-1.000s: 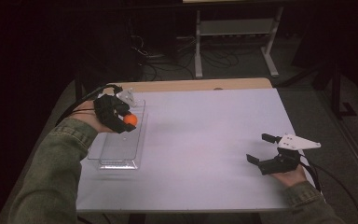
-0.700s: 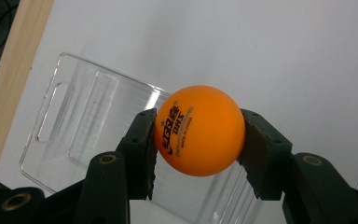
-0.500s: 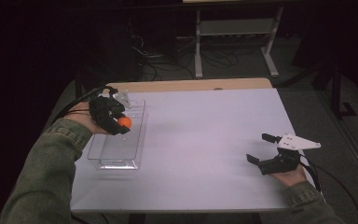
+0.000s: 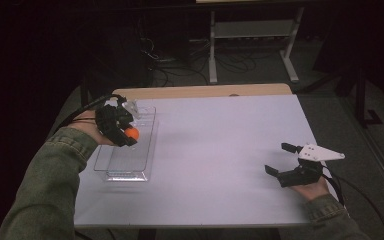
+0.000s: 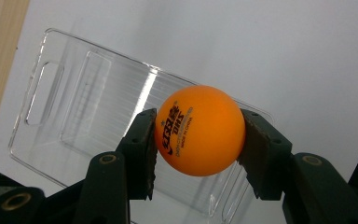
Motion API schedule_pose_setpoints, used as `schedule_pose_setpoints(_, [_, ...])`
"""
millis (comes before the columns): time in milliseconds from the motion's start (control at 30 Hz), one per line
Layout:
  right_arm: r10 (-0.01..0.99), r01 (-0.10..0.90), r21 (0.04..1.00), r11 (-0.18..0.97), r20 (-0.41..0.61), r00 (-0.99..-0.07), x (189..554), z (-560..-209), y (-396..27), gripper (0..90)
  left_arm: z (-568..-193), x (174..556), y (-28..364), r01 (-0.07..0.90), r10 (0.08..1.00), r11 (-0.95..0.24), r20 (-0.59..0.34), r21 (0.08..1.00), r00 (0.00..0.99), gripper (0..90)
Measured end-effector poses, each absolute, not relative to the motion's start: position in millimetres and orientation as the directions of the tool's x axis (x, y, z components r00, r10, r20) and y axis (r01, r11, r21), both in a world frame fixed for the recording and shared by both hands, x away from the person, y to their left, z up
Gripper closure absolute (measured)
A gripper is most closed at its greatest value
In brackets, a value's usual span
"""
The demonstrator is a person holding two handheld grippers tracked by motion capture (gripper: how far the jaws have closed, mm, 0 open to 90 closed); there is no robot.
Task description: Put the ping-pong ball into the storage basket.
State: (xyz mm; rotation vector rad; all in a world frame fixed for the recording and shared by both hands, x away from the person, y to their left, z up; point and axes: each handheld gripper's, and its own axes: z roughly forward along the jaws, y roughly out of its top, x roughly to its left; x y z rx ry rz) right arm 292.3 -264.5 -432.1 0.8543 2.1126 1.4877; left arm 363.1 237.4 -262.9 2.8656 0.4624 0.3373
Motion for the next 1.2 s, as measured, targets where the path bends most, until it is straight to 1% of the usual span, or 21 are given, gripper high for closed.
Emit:
schedule_pose_setpoints(333, [0.687,0.244,0.939,0.243,0.011,-0.727,292.5,-432.5,-264.2,0.0,-276.2,365.1,238.2,0.278,0.324,-0.93,0.174,0.242,0.93,50.2])
schedule_pose_setpoints(800, [0.687,0.247,0.937,0.245,0.011,-0.727,292.5,-432.8,-263.7,0.0,-289.4,361.7,243.9,0.292,0.336,-0.923,0.156,0.251,0.929,50.2])
schedule_pose_setpoints(1200, [0.686,0.248,0.936,0.249,0.01,-0.728,292.4,-432.8,-264.1,0.0,-306.0,361.4,241.9,0.296,0.334,-0.926,0.14,0.235,0.932,50.2])
